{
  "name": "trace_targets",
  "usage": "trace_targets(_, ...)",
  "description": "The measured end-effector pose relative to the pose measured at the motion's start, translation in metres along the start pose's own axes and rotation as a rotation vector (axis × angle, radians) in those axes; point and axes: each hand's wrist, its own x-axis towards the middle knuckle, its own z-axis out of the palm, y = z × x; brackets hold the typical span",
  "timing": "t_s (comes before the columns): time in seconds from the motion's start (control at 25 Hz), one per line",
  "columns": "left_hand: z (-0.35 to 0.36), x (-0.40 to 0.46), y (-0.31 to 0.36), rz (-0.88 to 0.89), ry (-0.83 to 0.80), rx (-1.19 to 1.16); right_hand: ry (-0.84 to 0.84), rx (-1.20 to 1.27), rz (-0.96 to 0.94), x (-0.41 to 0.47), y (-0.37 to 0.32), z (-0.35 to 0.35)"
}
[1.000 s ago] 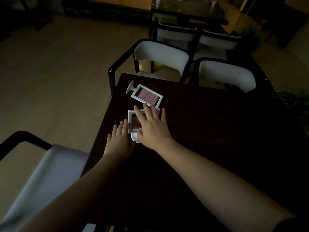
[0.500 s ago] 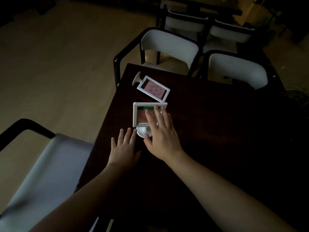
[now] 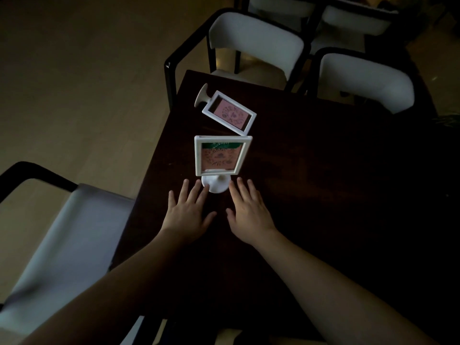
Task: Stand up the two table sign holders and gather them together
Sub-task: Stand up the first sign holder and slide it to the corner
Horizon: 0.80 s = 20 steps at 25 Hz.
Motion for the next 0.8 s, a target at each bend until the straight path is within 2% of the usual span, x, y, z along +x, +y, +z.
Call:
trace_targets(0.28,0.010,0.015,-0.007,0.075,-0.010,0.009,-0.132,0.014,-0.021,0.022,-0.004,0.028)
trace_targets(0.8,0.020,0.018,-0.004,0.096,-0.026,-0.032,-0.090,0.025,0.051,0.017,-0.007,0.044)
